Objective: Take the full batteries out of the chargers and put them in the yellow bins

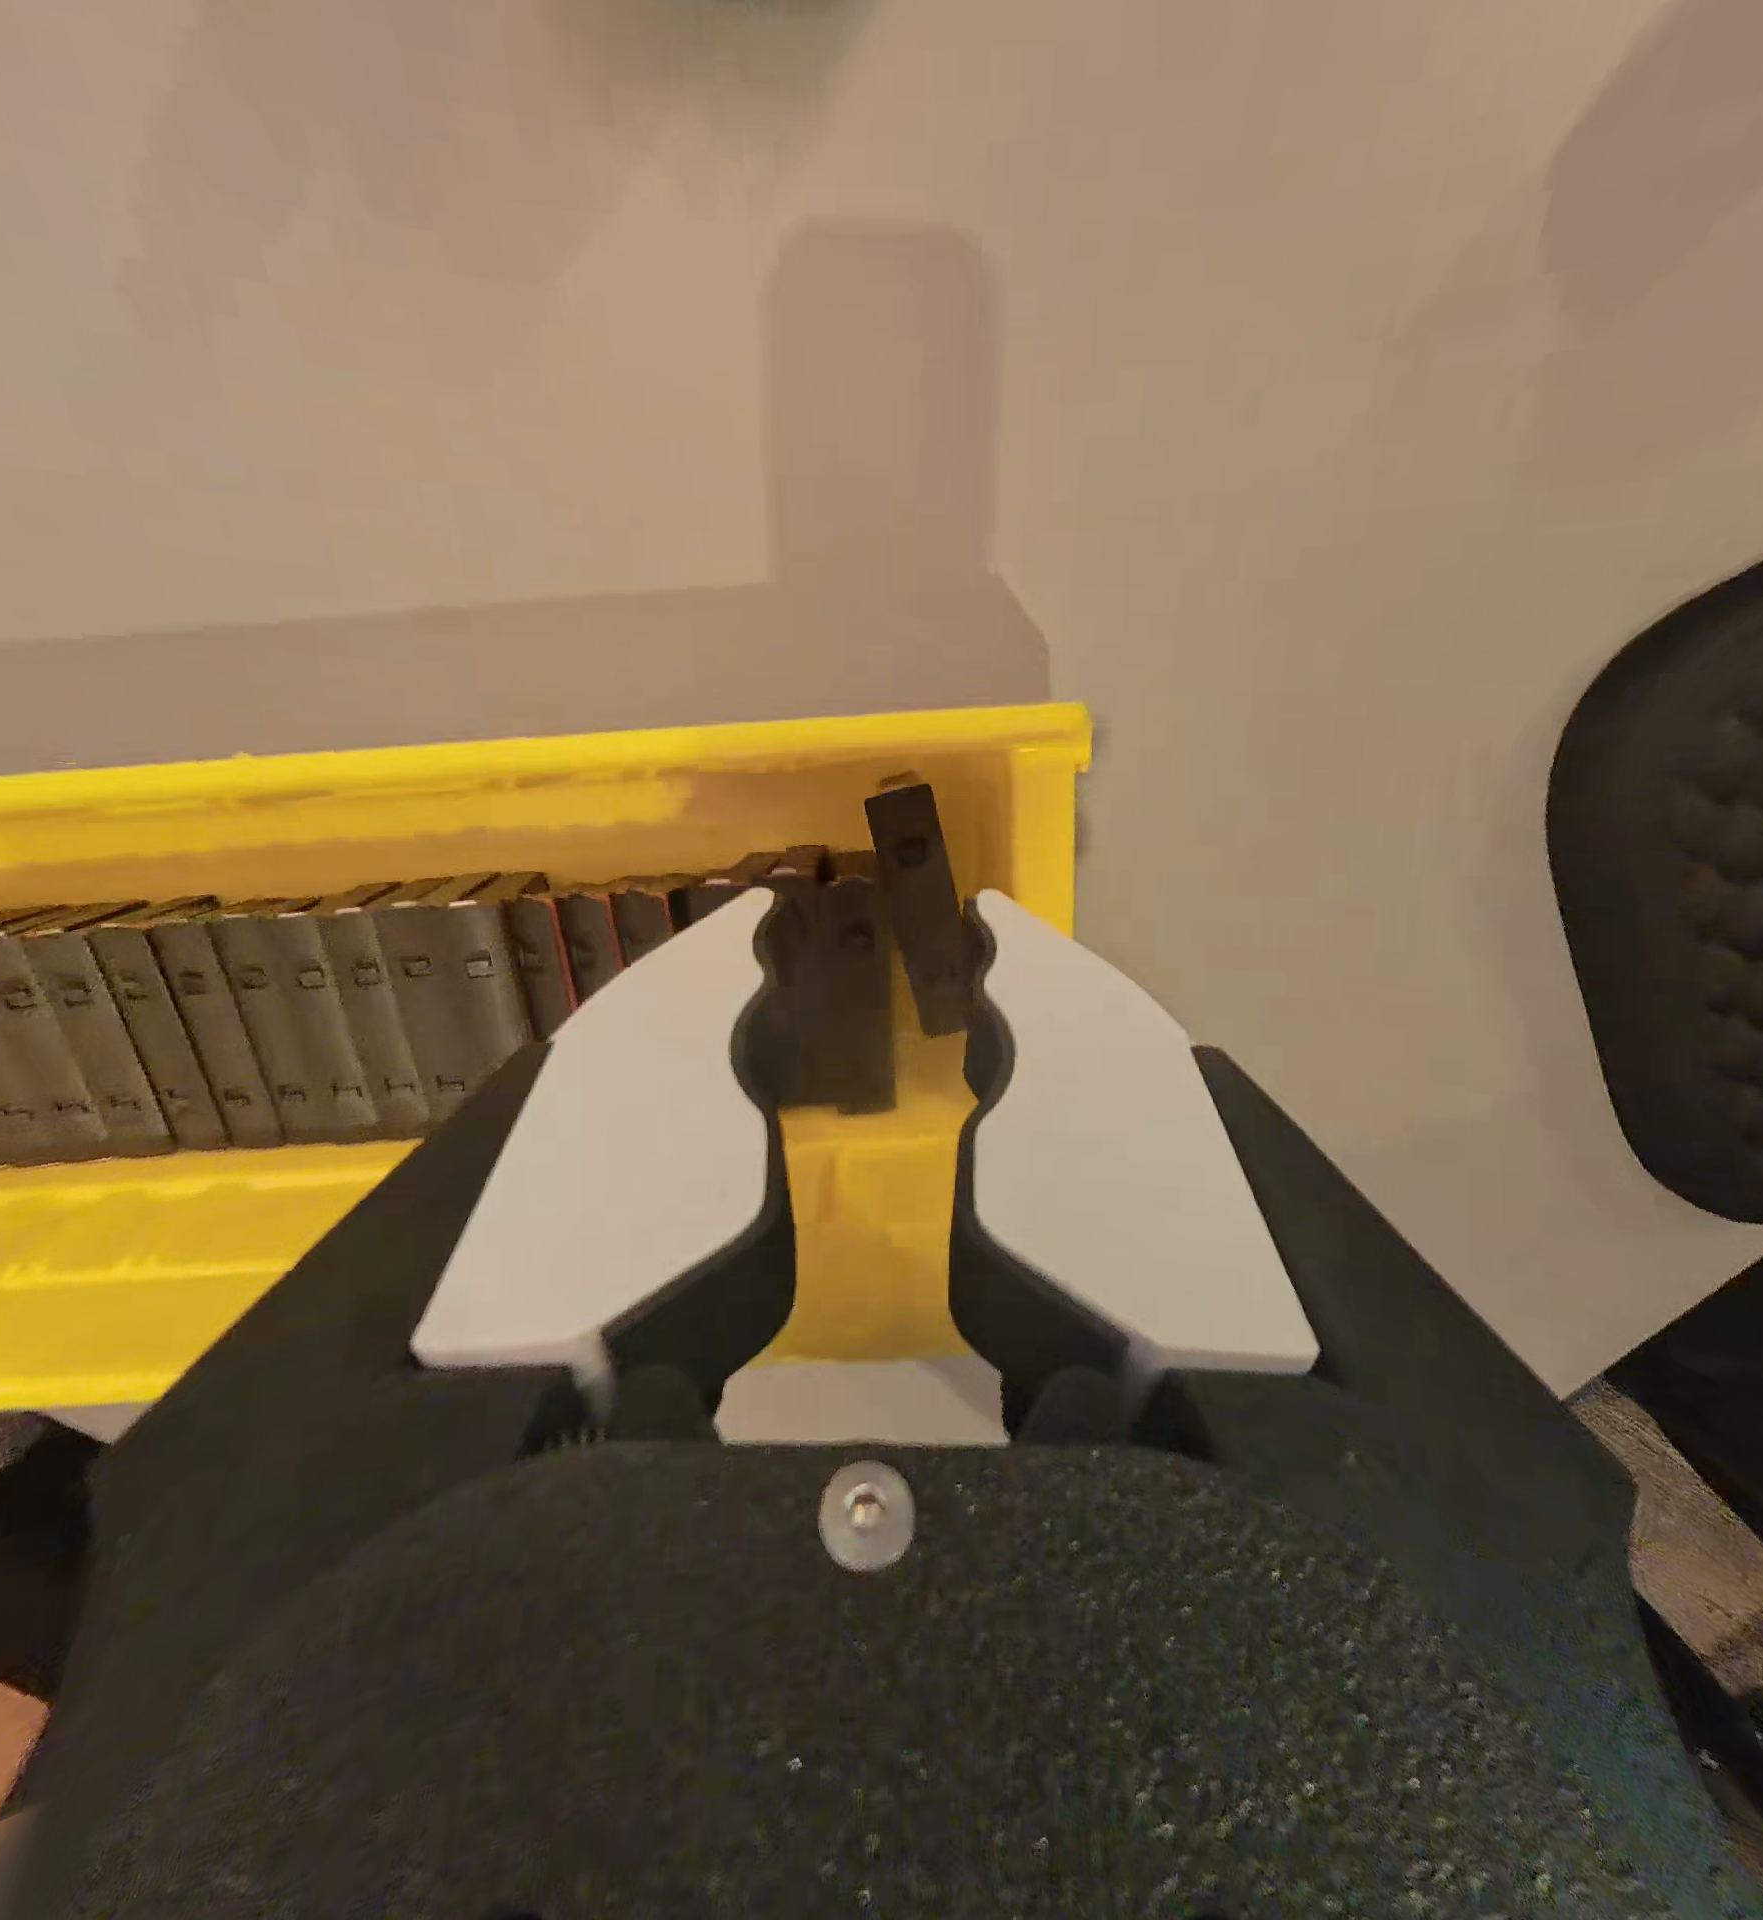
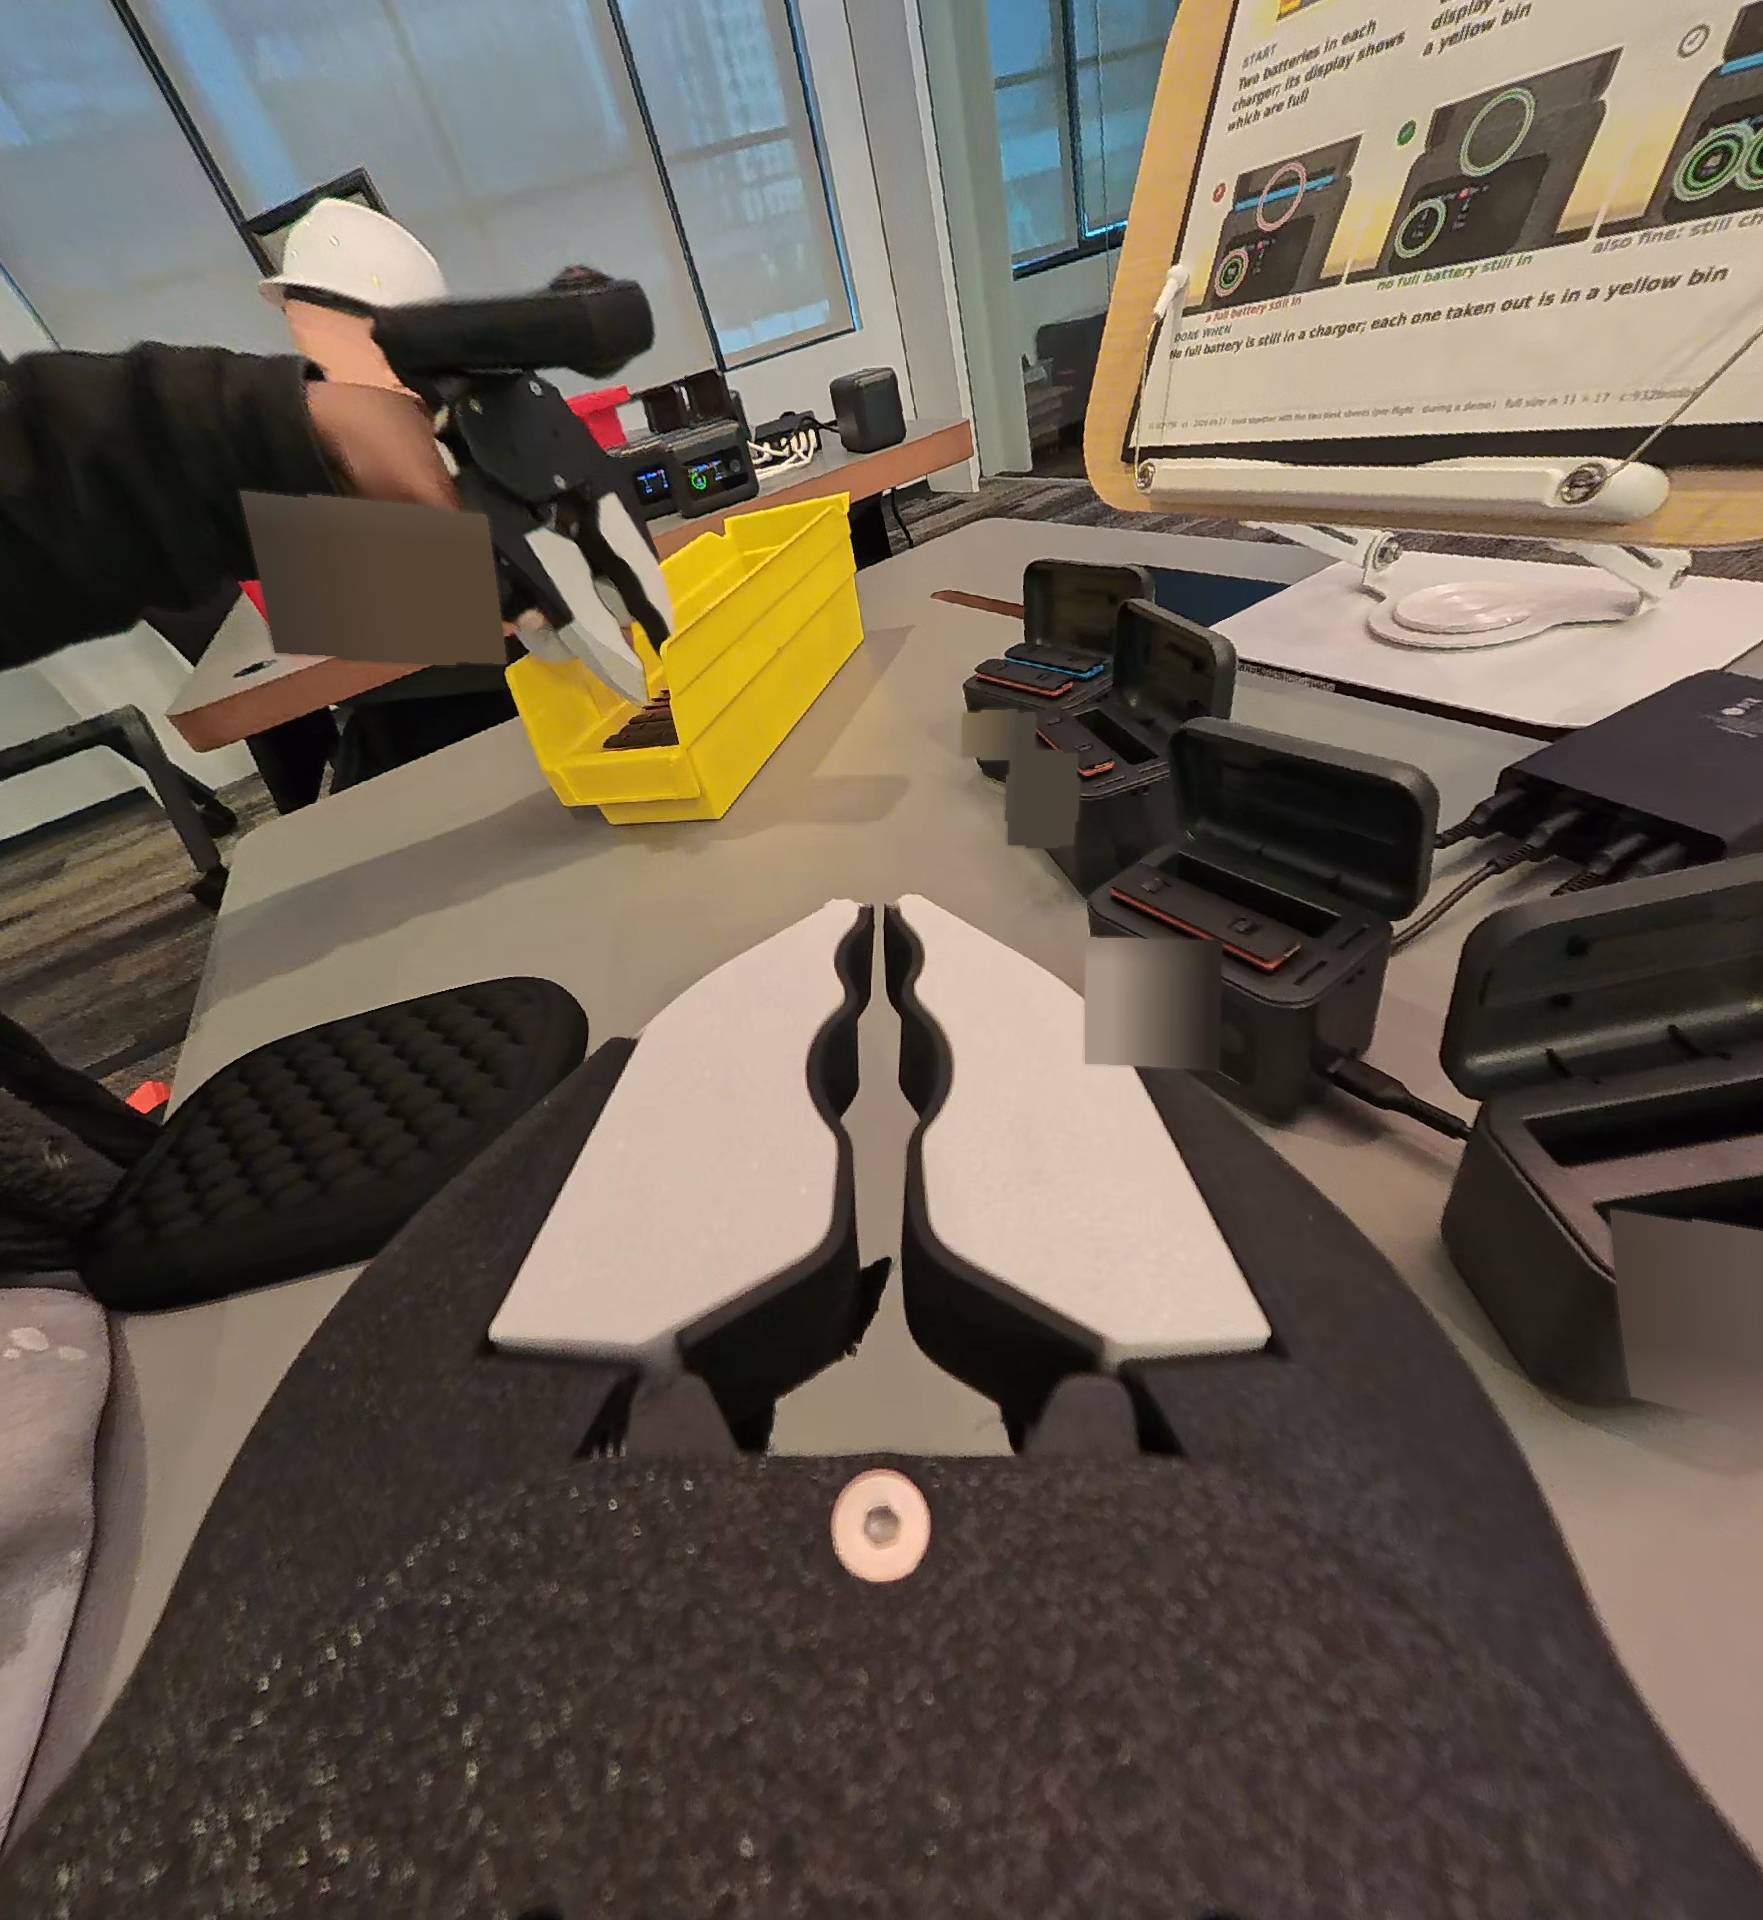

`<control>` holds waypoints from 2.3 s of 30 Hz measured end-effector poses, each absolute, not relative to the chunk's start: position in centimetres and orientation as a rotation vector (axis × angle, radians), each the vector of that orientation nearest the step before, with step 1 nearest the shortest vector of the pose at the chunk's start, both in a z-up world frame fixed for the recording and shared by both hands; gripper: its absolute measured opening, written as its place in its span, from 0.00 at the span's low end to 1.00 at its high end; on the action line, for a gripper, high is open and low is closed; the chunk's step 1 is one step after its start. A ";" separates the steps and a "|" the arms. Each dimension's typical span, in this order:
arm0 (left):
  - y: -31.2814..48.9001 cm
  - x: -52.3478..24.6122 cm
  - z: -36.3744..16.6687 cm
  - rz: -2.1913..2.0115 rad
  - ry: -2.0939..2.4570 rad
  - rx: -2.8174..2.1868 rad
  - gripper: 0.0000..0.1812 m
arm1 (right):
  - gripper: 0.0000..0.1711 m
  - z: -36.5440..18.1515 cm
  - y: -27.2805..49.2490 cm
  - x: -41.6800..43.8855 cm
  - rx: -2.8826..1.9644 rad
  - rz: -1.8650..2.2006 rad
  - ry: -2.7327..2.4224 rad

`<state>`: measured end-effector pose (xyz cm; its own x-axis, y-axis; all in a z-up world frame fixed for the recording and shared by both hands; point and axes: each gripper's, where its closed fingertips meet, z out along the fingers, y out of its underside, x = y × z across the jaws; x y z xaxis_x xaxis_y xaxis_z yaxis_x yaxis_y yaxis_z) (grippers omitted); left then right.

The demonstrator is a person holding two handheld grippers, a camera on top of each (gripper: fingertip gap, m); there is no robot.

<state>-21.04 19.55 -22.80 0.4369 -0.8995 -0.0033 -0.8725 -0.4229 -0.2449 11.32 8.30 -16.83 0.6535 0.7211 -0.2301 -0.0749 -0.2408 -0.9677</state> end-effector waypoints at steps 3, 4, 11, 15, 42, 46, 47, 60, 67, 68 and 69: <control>19.8 -20.7 -23.7 -0.208 1.550 -2.510 0.17 | 0.01 -16.8 8.2 11.4 -1.655 0.813 -0.537; 19.7 -20.5 -23.9 -0.219 1.555 -2.517 0.16 | 0.01 -16.7 8.2 11.4 -1.654 0.813 -0.537; 19.6 -20.0 -25.5 -0.190 1.590 -2.547 0.16 | 0.01 -16.8 8.3 11.4 -1.658 0.818 -0.536; 19.6 -20.6 -26.7 -0.140 1.600 -2.584 0.13 | 0.01 -16.7 8.2 11.4 -1.656 0.818 -0.535; 13.1 -9.9 -15.9 -0.563 1.730 -2.028 0.08 | 0.07 -16.8 6.8 8.8 -1.624 0.802 -0.682; 9.5 -4.7 -17.1 -0.733 1.807 -1.876 0.08 | 0.12 -17.5 6.0 7.2 -1.629 0.778 -0.779; 8.6 -3.6 -17.4 -0.769 1.825 -1.847 0.08 | 0.13 -17.7 5.8 6.8 -1.632 0.774 -0.803; 3.9 3.7 -19.4 -1.079 1.861 -1.707 0.09 | 0.07 -20.4 3.9 3.0 -1.682 0.797 -0.969; 4.9 3.5 -17.1 -1.134 1.748 -1.602 0.16 | 0.06 -16.6 4.1 4.3 -1.529 0.997 -0.787; 4.8 3.5 -16.9 -1.147 1.742 -1.589 0.16 | 0.06 -16.1 4.1 4.4 -1.503 1.017 -0.767; 4.7 3.6 -16.8 -1.156 1.738 -1.574 0.16 | 0.06 -15.6 4.0 4.5 -1.479 1.037 -0.748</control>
<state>3.55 4.70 -16.75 -0.1886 -0.9686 0.1621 -0.5240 -0.0404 -0.8507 4.52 4.02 -15.64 0.4120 0.8897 -0.1968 -0.0935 -0.1736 -0.9804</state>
